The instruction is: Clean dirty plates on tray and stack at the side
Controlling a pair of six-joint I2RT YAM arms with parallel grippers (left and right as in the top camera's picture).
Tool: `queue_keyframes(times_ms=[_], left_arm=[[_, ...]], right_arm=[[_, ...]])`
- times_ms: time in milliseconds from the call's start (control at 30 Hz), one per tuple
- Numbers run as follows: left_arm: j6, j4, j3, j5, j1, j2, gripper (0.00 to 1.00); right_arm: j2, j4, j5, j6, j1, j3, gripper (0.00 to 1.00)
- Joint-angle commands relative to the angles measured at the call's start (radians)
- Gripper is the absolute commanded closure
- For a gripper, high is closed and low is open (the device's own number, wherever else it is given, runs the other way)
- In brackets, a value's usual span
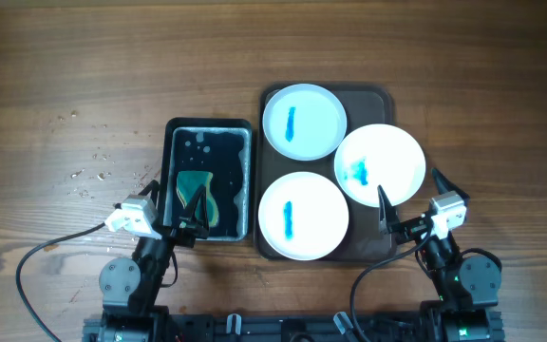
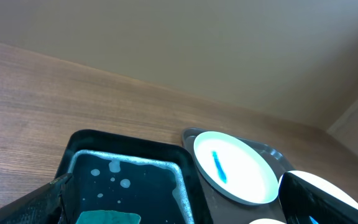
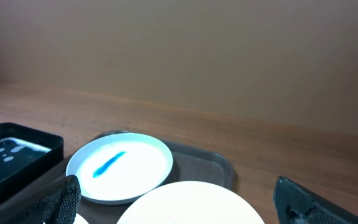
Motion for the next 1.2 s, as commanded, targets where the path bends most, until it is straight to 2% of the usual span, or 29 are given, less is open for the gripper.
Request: queue_keyframes(times_ms=[0, 1167], left_arm=[[0.016, -0.002, -0.005, -0.013, -0.002, -0.007, 0.0], [0.016, 0.009, -0.005, -0.013, -0.002, -0.007, 0.0]], right_arm=[[-0.011, 0.005, 0.009, -0.005, 0.002, -0.001, 0.0], [-0.011, 0.006, -0.018, -0.002, 0.002, -0.001, 0.0]])
